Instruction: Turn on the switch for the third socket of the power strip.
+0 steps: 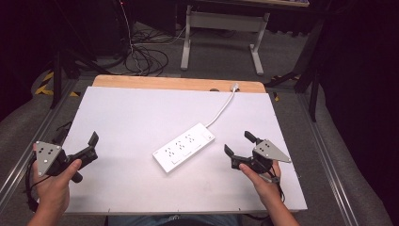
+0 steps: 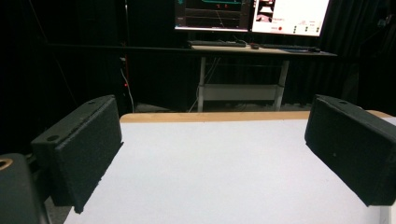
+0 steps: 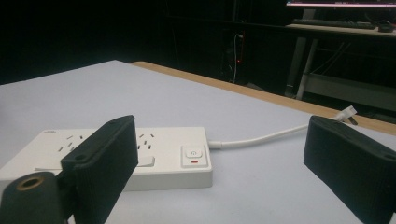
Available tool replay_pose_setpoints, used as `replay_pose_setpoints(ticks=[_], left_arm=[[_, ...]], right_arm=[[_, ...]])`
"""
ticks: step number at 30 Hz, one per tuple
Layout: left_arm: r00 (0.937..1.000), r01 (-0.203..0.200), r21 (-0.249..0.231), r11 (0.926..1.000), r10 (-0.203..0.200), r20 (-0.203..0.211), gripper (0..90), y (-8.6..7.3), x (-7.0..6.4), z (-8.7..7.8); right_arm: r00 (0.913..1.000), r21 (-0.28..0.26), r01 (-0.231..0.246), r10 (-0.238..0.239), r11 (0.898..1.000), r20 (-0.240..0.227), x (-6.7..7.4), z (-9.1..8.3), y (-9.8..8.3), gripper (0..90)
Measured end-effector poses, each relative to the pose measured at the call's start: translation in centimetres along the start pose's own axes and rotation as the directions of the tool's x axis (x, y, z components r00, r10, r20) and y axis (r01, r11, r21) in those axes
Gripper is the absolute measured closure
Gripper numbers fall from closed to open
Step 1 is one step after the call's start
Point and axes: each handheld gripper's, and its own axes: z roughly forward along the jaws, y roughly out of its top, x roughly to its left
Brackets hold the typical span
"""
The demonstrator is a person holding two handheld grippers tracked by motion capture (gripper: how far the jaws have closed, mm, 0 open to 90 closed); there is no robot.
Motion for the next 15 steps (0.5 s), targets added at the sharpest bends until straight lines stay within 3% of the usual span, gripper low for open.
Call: replay_pose_setpoints(ticks=[11, 15], left_arm=[[1.0000, -0.004, 0.000, 1.0000, 0.004, -0.005, 4.7, 0.02, 0.04, -0.01], [0.9996, -0.006, 0.001, 1.0000, 0.006, -0.027, 5.7, 0.07, 0.07, 0.04]], right_arm=[[1.0000, -0.001, -0.001, 0.001, 1.000, 0.002, -0.01, 0.00, 0.00, 10.3], [1.0000, -0.001, -0.001, 0.001, 1.000, 0.002, -0.02, -0.01, 0.00, 10.3]])
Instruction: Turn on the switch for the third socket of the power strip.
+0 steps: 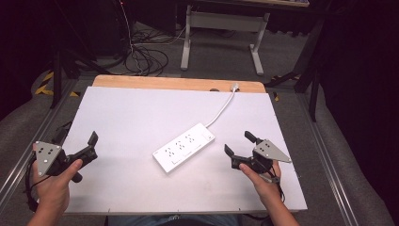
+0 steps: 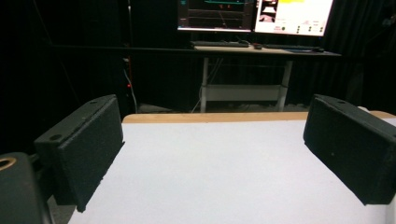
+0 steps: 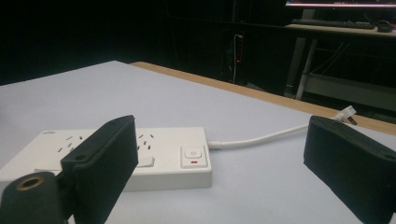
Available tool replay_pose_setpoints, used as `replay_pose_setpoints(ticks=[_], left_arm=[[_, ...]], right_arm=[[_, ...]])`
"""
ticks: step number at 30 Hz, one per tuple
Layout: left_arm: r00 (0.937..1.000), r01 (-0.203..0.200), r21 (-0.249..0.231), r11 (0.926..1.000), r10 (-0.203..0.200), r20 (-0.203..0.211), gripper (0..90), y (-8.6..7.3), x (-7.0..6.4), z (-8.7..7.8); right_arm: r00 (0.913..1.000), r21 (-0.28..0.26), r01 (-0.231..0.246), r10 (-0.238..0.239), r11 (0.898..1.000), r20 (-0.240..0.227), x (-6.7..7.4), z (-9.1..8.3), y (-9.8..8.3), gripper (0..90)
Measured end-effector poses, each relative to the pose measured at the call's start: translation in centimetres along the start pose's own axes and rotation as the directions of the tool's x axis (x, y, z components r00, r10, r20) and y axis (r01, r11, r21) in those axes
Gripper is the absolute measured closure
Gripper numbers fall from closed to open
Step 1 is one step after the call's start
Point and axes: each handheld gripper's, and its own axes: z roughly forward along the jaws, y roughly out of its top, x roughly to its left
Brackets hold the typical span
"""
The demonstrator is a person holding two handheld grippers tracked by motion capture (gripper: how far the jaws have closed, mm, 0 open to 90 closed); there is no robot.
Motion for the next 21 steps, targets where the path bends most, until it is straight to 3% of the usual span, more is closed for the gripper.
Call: replay_pose_setpoints(ticks=[6, 13, 21], left_arm=[[0.9997, 0.017, 0.004, 0.9998, -0.017, -0.017, 9.8, 0.07, 0.06, 0.02], [0.9999, -0.004, 0.003, 1.0000, 0.004, -0.016, 18.8, 0.16, -0.07, -0.03], [0.9998, 0.001, 0.017, 0.9998, 0.000, -0.020, 30.5, 0.17, 0.09, 0.00]], right_arm=[[1.0000, 0.002, -0.002, 0.002, 1.000, -0.003, 0.02, 0.03, -0.01, 10.3], [1.0000, 0.002, -0.001, 0.001, 1.000, -0.002, 0.04, 0.02, -0.01, 10.4], [0.9998, 0.002, -0.017, 0.017, 1.000, -0.005, -0.11, 0.00, -0.02, 10.4]])
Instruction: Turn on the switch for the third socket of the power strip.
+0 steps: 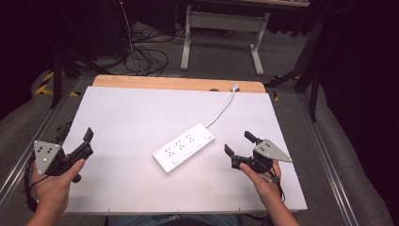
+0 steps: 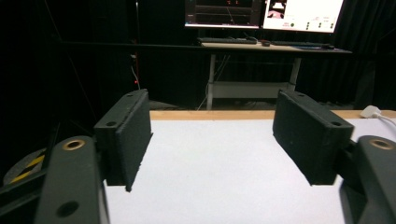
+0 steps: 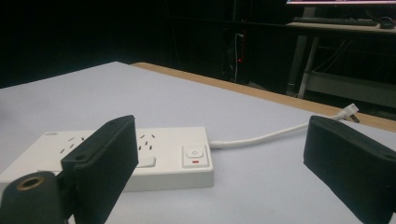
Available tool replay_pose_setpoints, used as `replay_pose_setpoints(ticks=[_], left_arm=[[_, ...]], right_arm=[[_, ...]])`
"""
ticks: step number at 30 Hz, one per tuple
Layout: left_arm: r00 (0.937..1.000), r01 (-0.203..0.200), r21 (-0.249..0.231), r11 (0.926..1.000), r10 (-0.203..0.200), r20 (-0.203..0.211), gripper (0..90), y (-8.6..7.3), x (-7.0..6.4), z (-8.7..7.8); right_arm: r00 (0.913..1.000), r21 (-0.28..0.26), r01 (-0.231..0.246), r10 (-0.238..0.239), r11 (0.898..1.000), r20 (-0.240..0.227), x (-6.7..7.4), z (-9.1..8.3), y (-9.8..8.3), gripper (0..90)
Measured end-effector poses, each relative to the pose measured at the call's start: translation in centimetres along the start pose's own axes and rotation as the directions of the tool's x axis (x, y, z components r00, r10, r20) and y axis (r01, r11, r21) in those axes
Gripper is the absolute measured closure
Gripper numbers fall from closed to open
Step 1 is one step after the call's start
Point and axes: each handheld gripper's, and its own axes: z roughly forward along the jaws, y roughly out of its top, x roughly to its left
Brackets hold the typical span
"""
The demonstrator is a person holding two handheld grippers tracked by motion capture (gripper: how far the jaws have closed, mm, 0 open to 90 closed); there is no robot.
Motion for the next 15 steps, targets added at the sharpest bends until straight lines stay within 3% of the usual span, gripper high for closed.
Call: replay_pose_setpoints(ticks=[8, 15], left_arm=[[0.9997, -0.003, 0.012, 0.9999, 0.002, 0.023, 48.8, 0.06, 0.06, -0.06], [0.9990, -0.019, 0.004, 0.9998, 0.019, 0.040, 57.9, 0.09, 0.05, -0.11]], right_arm=[[1.0000, -0.001, 0.005, -0.005, 1.000, -0.001, 0.07, 0.01, 0.00, 10.4], [1.0000, 0.000, 0.007, -0.007, 1.000, -0.002, 0.08, 0.02, -0.01, 10.4]])
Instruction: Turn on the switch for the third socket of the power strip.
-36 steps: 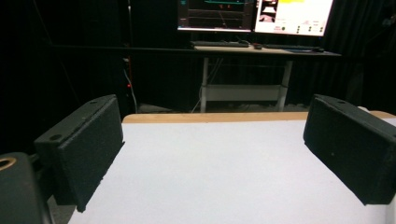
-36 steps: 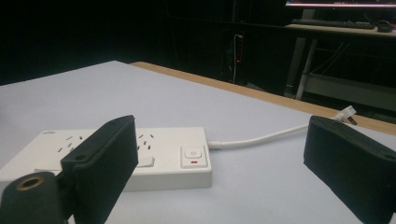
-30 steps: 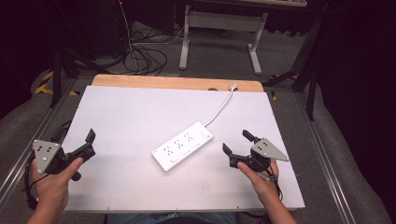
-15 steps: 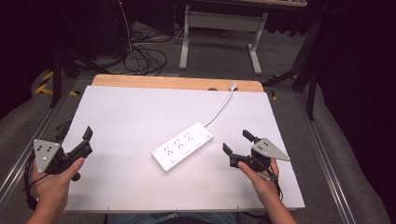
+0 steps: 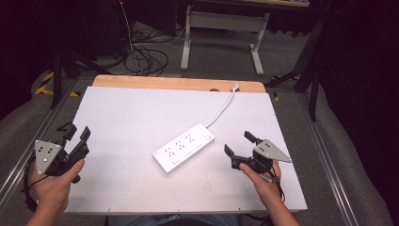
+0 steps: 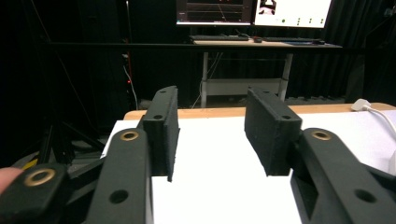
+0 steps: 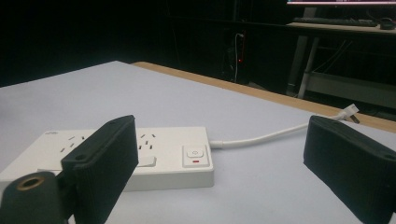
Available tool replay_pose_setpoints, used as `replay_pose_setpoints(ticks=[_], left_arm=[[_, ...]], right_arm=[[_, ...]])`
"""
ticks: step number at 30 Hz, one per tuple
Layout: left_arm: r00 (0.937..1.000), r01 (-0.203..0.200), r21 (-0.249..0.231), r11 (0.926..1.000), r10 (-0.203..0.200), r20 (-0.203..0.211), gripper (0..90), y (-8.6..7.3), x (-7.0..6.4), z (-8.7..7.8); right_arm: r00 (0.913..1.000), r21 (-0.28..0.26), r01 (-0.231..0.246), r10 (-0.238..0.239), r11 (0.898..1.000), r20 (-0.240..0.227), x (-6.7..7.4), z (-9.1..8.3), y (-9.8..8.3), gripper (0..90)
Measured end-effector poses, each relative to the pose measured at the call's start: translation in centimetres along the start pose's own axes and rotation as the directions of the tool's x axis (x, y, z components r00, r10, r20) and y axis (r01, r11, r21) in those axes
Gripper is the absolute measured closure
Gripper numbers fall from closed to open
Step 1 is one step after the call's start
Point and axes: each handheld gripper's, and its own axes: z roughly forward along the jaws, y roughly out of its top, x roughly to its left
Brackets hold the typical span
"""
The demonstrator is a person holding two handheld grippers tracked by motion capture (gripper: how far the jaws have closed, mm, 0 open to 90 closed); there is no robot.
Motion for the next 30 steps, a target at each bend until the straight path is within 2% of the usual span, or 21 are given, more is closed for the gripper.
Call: replay_pose_setpoints(ticks=[4, 10, 20, 25, 30], left_arm=[[0.9999, 0.004, 0.000, 1.0000, -0.004, 0.013, 67.2, 0.10, 0.17, -0.08], [0.9996, 0.010, 0.003, 0.9999, -0.010, 0.028, 76.1, 0.16, 0.23, -0.13], [0.9990, 0.004, 0.009, 1.0000, -0.005, 0.044, 84.5, 0.23, 0.46, -0.20], [0.9977, -0.001, 0.011, 0.9999, 0.000, 0.068, 89.6, 0.27, 0.55, -0.24], [0.9957, -0.016, 0.009, 0.9998, 0.015, 0.091, 89.8, 0.38, 0.49, -0.30]], right_arm=[[1.0000, 0.000, 0.000, 0.000, 1.000, 0.000, -0.01, -0.01, 0.00, 10.4], [1.0000, 0.000, 0.000, 0.000, 1.000, -0.002, 0.01, -0.01, 0.00, 10.5], [1.0000, 0.000, -0.001, 0.001, 1.000, -0.003, 0.01, -0.01, 0.00, 10.5], [1.0000, 0.000, -0.001, 0.001, 1.000, -0.004, 0.01, -0.01, 0.00, 10.5], [1.0000, -0.001, -0.002, 0.002, 1.000, -0.003, 0.01, -0.03, 0.01, 10.5]])
